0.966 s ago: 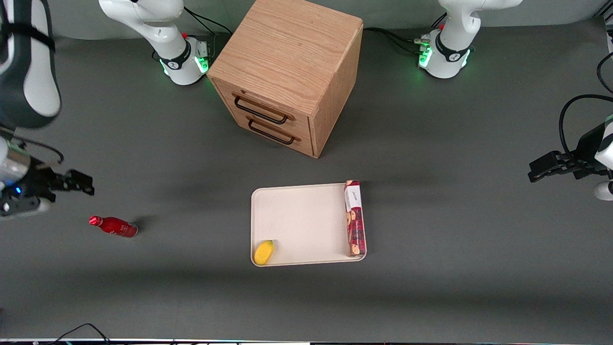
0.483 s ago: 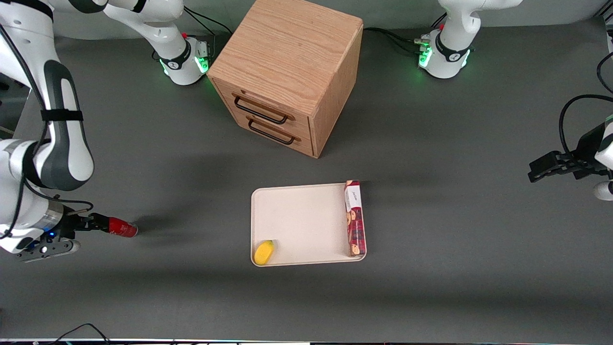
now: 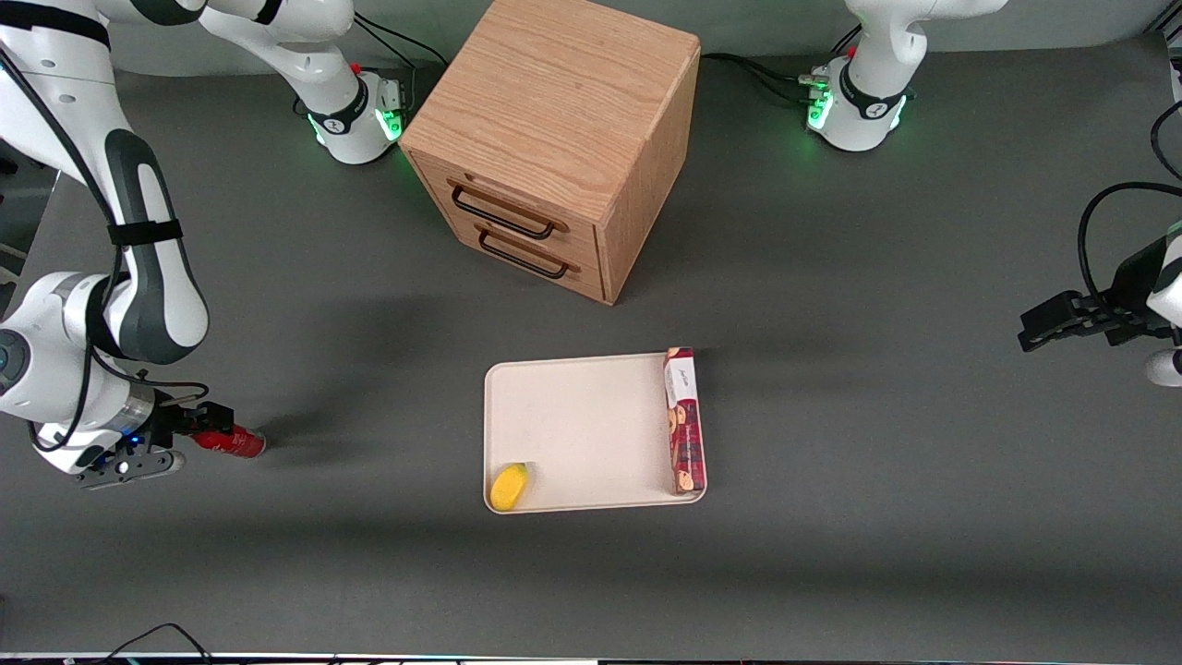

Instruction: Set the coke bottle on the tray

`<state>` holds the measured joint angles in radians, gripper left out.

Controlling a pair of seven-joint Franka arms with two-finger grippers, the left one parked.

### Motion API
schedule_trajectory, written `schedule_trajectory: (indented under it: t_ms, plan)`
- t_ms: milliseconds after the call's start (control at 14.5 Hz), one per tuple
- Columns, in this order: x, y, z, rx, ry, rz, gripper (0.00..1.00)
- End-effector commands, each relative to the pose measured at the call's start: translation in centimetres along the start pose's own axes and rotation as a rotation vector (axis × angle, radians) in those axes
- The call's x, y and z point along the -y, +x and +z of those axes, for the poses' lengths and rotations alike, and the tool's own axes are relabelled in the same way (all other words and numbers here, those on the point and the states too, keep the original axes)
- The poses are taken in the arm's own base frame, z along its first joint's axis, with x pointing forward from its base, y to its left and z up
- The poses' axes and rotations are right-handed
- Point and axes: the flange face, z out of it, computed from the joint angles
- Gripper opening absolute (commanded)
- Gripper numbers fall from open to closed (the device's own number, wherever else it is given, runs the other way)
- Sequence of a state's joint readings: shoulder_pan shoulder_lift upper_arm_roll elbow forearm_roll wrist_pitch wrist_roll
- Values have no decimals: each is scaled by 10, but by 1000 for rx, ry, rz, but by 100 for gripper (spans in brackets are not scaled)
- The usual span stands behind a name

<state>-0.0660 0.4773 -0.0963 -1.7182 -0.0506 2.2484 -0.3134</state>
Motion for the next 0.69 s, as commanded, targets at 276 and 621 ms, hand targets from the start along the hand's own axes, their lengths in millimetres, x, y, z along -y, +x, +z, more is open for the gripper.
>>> schedule_trajectory:
  t_ms: [276, 621]
  plan:
    - [-9, -16, -17, 15, 0, -51, 47]
    - [-7, -13, -27, 2, -5, -56, 17]
